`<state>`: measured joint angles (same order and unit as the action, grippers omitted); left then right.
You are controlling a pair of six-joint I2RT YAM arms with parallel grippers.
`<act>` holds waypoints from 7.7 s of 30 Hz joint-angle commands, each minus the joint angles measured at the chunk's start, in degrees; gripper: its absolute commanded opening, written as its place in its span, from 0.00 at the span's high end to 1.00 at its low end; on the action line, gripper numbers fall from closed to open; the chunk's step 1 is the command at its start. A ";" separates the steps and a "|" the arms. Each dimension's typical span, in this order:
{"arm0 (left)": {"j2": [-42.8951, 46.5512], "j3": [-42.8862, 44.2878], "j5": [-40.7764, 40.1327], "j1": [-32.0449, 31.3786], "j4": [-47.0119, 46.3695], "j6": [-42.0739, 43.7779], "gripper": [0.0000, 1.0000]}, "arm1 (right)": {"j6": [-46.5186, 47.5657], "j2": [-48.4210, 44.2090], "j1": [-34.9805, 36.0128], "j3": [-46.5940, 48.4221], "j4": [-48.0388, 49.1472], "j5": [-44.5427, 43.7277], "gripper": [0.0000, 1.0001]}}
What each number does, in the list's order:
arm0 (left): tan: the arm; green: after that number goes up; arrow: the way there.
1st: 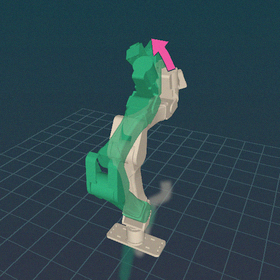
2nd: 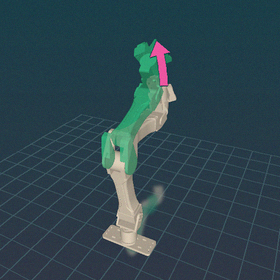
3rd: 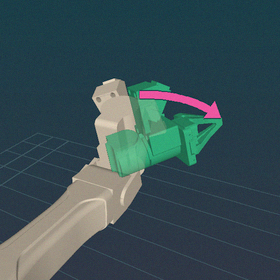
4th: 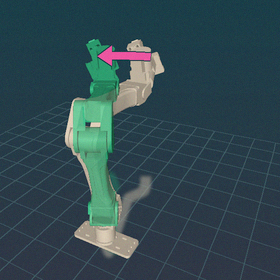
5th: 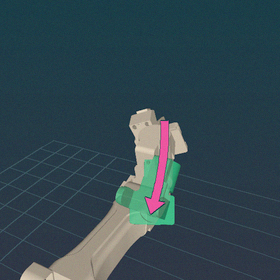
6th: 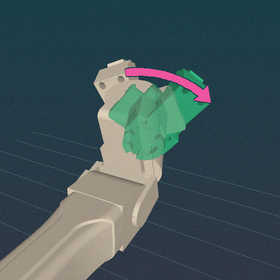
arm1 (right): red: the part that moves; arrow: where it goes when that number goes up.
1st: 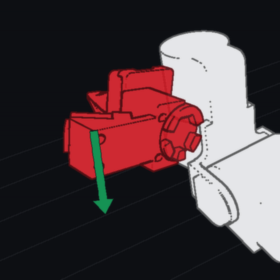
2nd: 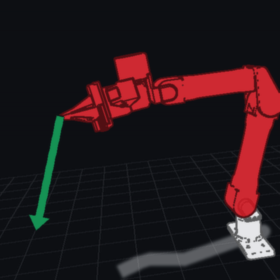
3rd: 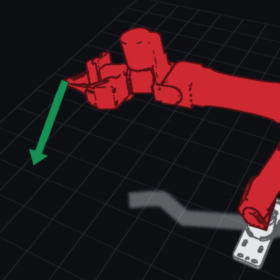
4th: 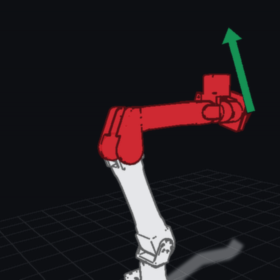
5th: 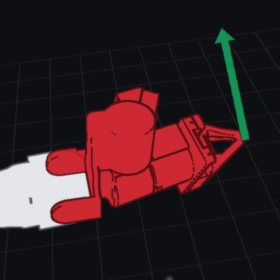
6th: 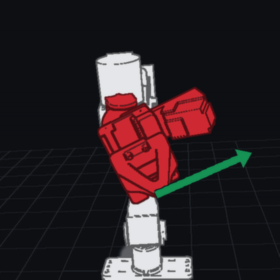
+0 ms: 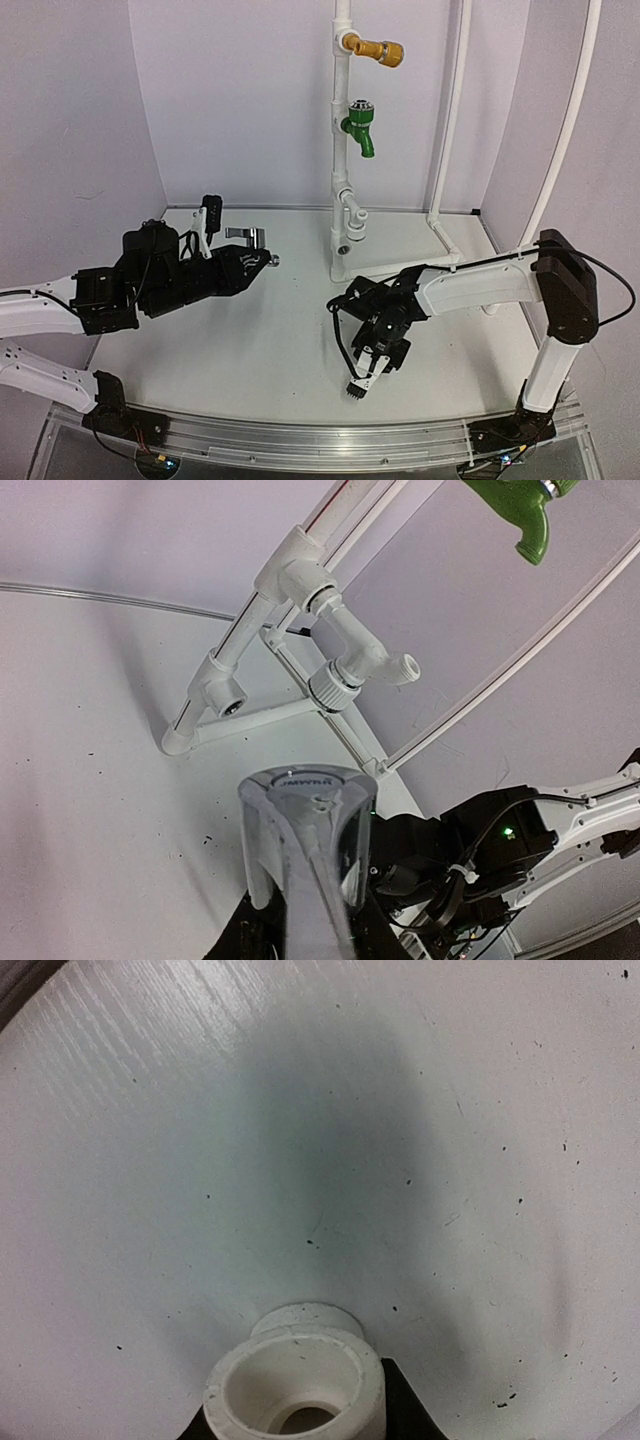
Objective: Install the water faucets
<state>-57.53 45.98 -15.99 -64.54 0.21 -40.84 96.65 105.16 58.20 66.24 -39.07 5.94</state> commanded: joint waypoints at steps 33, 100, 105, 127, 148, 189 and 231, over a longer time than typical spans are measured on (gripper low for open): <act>-0.31 -4.83 28.56 3.28 -26.55 -3.46 1.00 | -53.25 -22.60 1.23 17.56 24.89 13.06 0.32; -3.69 0.06 38.36 3.28 -20.46 -0.73 0.75 | -39.32 -25.02 7.33 13.22 23.86 12.43 1.00; -3.06 -0.75 37.87 3.28 -21.55 -0.96 0.94 | -38.97 -25.65 7.29 12.19 23.69 12.13 1.00; 5.93 -8.39 19.33 3.43 -22.28 -0.81 1.00 | -58.59 -27.67 4.88 -8.07 1.87 -2.45 0.18; 9.84 -11.29 16.57 3.61 -22.75 -0.97 1.00 | -65.27 -7.85 3.96 2.97 9.23 -3.36 0.02; 10.50 -11.61 14.67 3.72 -21.67 0.50 1.00 | -61.32 -4.68 1.89 -5.05 8.66 -16.90 0.02; 10.16 -9.48 10.42 3.89 -16.91 -0.55 1.00 | -77.19 -1.28 -9.20 3.13 2.51 2.98 0.08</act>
<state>-48.72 33.30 -4.51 -60.99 -15.39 -40.70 24.41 102.84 48.84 69.86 -38.46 10.21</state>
